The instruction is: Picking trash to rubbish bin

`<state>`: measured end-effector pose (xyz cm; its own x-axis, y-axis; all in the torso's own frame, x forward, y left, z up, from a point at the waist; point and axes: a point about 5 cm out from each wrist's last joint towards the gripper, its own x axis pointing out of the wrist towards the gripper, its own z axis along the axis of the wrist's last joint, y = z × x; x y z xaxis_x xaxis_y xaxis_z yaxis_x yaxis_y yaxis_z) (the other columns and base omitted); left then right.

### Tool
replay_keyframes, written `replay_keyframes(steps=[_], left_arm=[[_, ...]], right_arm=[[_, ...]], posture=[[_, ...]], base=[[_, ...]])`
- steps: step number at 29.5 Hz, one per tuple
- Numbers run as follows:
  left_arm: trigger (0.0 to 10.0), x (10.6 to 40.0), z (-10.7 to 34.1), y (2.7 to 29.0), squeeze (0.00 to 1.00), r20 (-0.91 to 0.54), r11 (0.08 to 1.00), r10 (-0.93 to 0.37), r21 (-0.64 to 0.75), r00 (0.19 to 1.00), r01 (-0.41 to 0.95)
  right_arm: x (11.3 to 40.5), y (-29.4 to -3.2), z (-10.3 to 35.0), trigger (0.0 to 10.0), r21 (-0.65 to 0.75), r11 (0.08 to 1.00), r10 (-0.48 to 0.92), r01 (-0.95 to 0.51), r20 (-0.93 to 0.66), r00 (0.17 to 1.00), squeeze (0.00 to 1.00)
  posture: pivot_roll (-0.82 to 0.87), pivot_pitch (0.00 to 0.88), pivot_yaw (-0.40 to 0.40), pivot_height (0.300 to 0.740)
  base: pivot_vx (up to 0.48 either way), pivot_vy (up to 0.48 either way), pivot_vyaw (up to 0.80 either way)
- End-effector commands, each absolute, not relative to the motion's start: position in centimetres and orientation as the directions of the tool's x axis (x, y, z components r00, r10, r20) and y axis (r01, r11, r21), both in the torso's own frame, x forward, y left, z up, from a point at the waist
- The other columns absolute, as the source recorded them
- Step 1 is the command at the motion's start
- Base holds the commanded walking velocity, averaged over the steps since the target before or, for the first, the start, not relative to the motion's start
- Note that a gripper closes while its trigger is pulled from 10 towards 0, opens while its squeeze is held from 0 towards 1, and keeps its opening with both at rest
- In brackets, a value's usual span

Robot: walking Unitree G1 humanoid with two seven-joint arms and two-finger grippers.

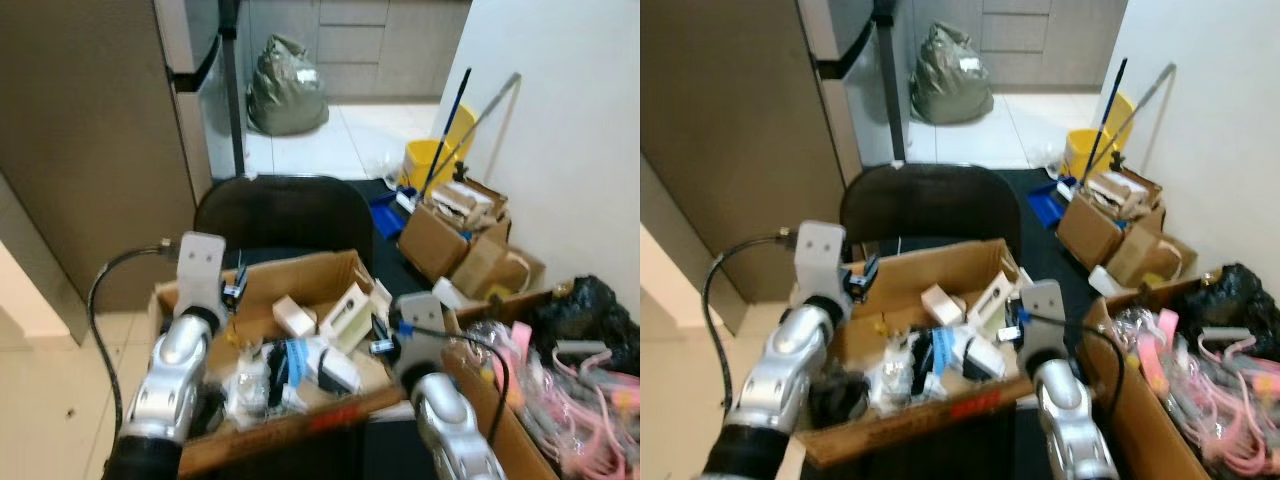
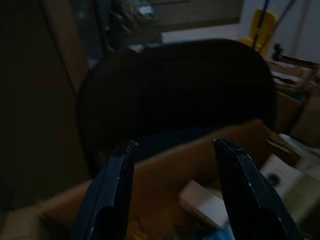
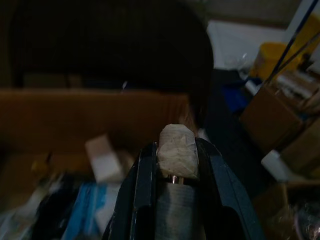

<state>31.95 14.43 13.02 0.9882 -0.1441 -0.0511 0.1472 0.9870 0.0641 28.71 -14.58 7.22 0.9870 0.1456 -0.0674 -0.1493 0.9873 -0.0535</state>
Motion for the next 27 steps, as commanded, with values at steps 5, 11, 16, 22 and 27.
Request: replay_keyframes(steps=[5,11,16,22,27], left_arm=[[10.0,31.8,12.7,14.7,0.0,-0.065,0.987,-0.144,0.069,0.987,0.148],[10.0,31.7,12.7,14.6,0.0,-0.062,0.984,-0.153,0.077,0.986,0.158],[10.0,31.5,12.6,13.8,0.0,-0.082,0.955,-0.269,0.107,0.96,0.277],[10.0,30.3,12.8,12.6,0.0,-0.092,0.844,-0.52,0.1,0.849,0.528],[10.0,28.8,12.2,12.9,0.0,-0.207,0.684,-0.705,0.052,0.678,0.728]], right_arm=[[28.5,-14.3,6.9,10.0,-0.04,0.987,0.15,-0.153,-0.077,0.986,0.0],[28.5,-14.2,6.8,10.0,-0.039,0.988,0.149,-0.153,-0.079,0.986,0.0],[28.6,-14.3,6.8,10.0,-0.04,0.988,0.148,-0.151,-0.078,0.986,0.0],[29.3,-14.3,7.1,10.0,-0.06,0.983,0.166,-0.171,-0.075,0.983,0.0],[30.7,-13.9,7.2,10.0,-0.084,0.975,0.195,-0.204,-0.107,0.975,0.0]], posture=[[-0.05,0.049,-0.02,0.74],[-0.05,0.049,-0.02,0.74],[-0.05,0.052,-0.02,0.74],[-0.04,0.056,-0.019,0.74],[-0.05,0.059,-0.013,0.74]], base=[[0.0,0.0,0.0],[0.0,0.0,0.0],[0.0,0.0,0.0],[0.0,0.0,0.0],[0.0,0.0,0.0]])
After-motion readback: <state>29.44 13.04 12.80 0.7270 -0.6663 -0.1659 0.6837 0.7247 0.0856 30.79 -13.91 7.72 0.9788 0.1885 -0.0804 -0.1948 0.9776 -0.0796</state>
